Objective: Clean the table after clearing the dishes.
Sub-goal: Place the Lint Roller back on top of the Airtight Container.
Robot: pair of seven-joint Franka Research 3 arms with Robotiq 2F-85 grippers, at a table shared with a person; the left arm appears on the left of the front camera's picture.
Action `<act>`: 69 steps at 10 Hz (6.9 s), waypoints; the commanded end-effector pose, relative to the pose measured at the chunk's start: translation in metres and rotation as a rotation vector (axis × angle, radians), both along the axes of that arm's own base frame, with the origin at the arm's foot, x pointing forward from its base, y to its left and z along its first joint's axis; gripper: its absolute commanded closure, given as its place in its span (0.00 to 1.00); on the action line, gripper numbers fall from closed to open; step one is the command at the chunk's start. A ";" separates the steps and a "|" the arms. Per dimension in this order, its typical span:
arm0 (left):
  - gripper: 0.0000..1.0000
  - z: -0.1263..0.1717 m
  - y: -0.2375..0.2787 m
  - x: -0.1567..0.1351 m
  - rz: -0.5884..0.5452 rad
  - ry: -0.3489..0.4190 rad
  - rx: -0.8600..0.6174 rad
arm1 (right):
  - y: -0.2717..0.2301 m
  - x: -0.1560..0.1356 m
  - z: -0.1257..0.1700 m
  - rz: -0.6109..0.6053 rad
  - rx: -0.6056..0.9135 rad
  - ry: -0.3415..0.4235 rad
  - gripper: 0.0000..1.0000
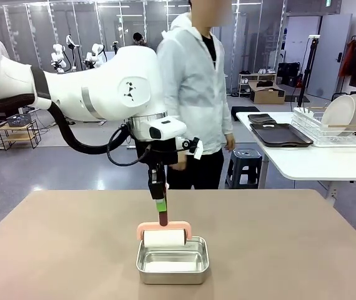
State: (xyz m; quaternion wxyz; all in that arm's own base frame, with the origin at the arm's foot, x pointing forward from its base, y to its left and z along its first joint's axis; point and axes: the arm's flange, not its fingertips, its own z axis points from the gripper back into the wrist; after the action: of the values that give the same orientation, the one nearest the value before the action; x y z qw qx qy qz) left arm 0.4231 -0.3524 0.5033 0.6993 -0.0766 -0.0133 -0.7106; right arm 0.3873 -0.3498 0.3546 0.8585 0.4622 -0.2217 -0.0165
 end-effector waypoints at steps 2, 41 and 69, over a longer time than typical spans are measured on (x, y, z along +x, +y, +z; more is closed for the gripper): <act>0.80 -0.018 -0.013 0.013 0.011 -0.040 0.002 | 0.004 -0.005 0.001 0.000 -0.015 0.001 0.00; 0.00 -0.056 -0.008 0.061 0.038 -0.025 -0.023 | 0.004 -0.005 0.001 0.000 -0.015 0.001 0.00; 0.00 -0.050 0.455 -0.013 0.939 0.565 -1.261 | 0.004 -0.005 0.001 0.000 -0.015 0.001 0.00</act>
State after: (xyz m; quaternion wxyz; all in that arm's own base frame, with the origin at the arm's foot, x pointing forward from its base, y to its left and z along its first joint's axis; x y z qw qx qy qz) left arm 0.4106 0.0824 0.4539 0.7349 -0.6036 -0.2423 -0.1920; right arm 0.3867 -0.3502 0.3557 0.8585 0.4616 -0.2227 -0.0165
